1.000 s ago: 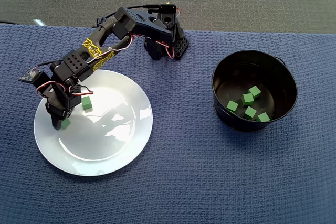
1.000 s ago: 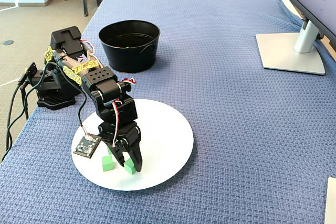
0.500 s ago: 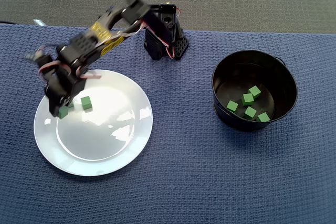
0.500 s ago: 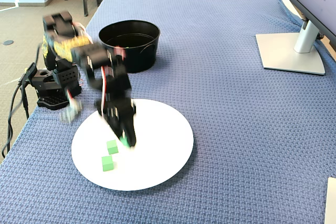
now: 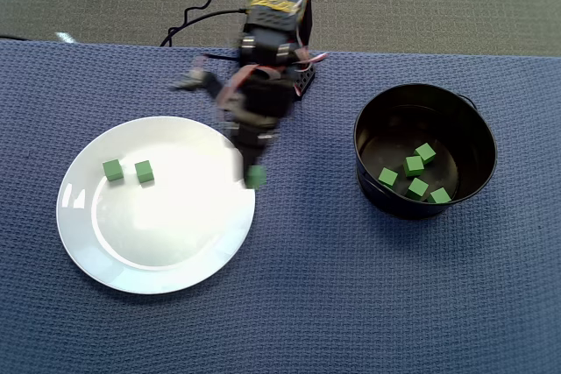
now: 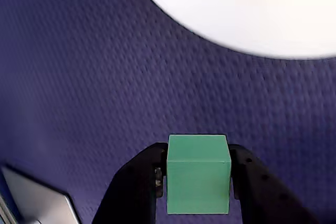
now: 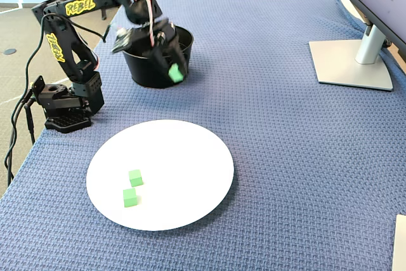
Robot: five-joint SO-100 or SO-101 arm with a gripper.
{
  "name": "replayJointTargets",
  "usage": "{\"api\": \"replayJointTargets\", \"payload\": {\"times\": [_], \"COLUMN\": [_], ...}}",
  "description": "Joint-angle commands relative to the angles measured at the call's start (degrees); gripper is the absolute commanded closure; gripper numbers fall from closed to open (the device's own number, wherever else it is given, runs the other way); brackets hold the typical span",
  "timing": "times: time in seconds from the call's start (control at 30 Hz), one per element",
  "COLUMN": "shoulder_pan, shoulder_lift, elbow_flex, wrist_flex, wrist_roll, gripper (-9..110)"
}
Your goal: Pick up the green cubes from the white plate and place them in the black recipient
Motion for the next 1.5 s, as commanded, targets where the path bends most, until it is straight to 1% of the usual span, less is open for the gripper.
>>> {"api": "replayJointTargets", "payload": {"times": [0.0,0.3,0.4,0.5,0.7,0.9,0.93,0.97,1.0,1.07,1.13,1.27,1.37,1.47], "shoulder_pan": [-13.27,-43.59,-48.96,-50.19,-49.57,-49.57,-49.48,-49.75,-49.92,-49.92,-49.48,-45.79,-36.91,-23.29], "shoulder_lift": [6.86,17.49,17.93,15.91,14.5,14.06,14.06,13.97,13.97,13.97,14.06,15.12,14.68,12.74], "elbow_flex": [5.01,9.84,7.82,7.82,16.08,16.17,15.56,15.03,14.5,13.71,13.18,8.7,2.46,-0.44], "wrist_flex": [-1.32,-4.39,-3.16,-2.64,-9.14,-9.05,-8.09,-7.12,-6.24,-5.45,-5.45,-2.9,1.14,0.79], "wrist_roll": [3.08,4.31,5.89,7.29,7.29,7.21,7.38,6.86,7.12,7.73,7.91,7.12,4.83,1.76], "gripper": [102,102,102,102,102,101,91,75,65,59,58,64,69,76]}}
